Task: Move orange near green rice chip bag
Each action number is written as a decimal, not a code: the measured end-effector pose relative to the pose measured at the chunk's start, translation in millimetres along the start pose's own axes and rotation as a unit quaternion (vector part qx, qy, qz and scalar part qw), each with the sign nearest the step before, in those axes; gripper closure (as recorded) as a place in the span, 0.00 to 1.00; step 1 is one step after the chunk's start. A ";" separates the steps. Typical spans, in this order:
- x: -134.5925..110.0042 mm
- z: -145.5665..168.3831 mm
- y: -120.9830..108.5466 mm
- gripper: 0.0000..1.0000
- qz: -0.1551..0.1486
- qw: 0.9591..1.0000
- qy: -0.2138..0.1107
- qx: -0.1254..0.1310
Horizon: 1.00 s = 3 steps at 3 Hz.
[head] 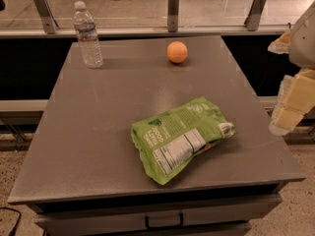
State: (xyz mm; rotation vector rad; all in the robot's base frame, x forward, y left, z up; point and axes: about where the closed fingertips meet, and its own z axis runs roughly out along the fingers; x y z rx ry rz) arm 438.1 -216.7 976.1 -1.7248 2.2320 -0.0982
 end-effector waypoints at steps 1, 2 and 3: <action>-3.9 1.0 -4.1 0.00 0.000 1.000 -0.005 0.003; -21.6 9.0 -26.5 0.00 0.004 1.000 -0.024 0.014; -51.6 35.9 -68.9 0.00 0.024 0.999 -0.043 0.017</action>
Offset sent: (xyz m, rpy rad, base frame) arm 0.0391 0.0203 0.0012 0.0643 -0.0400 0.0067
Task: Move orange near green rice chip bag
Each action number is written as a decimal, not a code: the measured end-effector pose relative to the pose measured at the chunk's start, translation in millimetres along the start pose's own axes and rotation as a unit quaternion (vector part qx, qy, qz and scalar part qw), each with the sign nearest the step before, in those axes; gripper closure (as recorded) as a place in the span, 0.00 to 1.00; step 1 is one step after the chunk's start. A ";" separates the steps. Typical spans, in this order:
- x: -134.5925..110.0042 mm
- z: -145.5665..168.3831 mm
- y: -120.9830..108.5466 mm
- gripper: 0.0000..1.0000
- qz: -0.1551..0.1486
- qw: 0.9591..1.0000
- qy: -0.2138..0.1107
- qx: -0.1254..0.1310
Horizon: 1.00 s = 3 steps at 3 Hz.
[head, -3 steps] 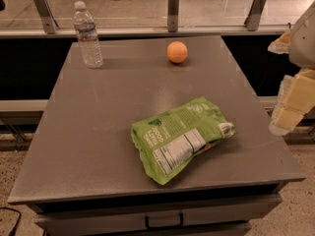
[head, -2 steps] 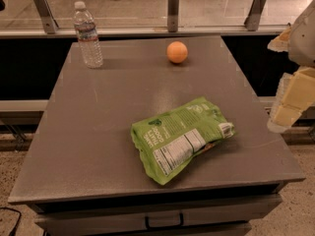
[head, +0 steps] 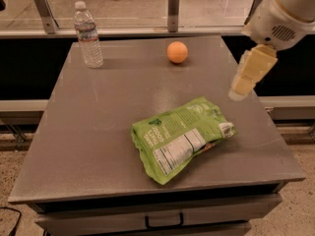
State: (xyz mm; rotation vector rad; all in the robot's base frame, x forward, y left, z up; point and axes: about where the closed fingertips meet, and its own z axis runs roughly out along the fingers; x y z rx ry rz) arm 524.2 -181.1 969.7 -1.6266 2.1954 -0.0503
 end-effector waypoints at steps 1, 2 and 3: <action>-22.7 29.0 -32.3 0.00 0.028 0.999 -0.018 -0.001; -50.3 69.3 -75.3 0.00 0.085 0.996 -0.038 0.011; -70.9 106.9 -106.5 0.00 0.133 0.990 -0.050 0.015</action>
Offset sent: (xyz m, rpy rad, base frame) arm 0.1481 0.0478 -0.0376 0.1797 -0.0228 -0.2380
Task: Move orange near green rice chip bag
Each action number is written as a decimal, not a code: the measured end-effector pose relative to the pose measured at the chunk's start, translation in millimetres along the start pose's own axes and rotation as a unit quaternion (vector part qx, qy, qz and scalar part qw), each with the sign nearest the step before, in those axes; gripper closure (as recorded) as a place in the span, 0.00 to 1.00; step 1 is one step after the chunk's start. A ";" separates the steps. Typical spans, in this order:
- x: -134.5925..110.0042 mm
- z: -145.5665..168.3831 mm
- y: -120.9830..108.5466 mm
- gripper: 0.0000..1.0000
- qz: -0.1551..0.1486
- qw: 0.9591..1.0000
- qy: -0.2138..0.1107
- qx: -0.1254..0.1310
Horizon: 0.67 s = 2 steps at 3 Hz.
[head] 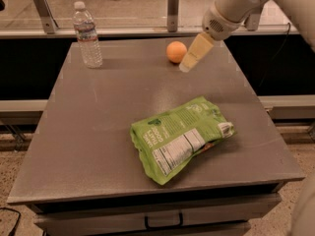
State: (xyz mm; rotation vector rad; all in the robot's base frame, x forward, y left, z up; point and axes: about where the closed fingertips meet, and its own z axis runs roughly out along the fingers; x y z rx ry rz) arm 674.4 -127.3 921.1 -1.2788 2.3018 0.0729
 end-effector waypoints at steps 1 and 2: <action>-12.1 29.1 -10.1 0.00 0.026 1.000 0.000 0.001; -28.2 61.7 -21.3 0.00 0.052 0.999 -0.004 0.001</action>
Offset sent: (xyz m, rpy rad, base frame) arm 0.0772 0.0384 -0.0465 0.0682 0.0213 -0.1253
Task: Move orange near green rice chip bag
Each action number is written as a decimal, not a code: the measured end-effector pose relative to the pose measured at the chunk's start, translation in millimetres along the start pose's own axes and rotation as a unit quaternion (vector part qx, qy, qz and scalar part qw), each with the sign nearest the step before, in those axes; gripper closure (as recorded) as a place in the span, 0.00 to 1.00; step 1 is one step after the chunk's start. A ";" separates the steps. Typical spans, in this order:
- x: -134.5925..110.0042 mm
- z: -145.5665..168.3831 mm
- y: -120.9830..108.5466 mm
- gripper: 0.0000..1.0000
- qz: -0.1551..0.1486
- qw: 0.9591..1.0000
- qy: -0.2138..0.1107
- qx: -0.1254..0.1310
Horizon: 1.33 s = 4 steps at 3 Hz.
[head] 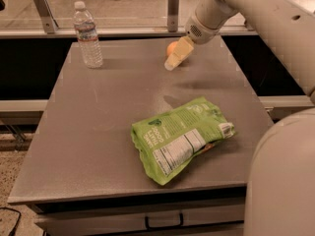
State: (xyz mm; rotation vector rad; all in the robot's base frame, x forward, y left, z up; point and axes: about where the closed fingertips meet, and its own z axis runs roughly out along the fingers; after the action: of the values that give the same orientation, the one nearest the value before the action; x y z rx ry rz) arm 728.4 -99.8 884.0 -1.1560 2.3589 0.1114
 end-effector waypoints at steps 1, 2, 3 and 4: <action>-11.1 20.7 -10.2 0.00 0.023 1.000 -0.006 0.001; -17.3 30.2 -14.6 0.00 0.035 0.999 -0.011 0.001; -16.6 34.2 -15.9 0.26 0.047 0.999 -0.004 0.006; -14.3 33.6 -16.8 0.57 0.049 0.999 -0.002 0.006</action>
Offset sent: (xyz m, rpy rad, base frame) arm 0.0438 0.0126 -0.0132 0.0650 -0.0069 -0.0853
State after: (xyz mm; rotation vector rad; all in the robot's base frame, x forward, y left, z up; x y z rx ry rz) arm 762.0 -90.6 864.0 -1.0339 2.4089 0.1346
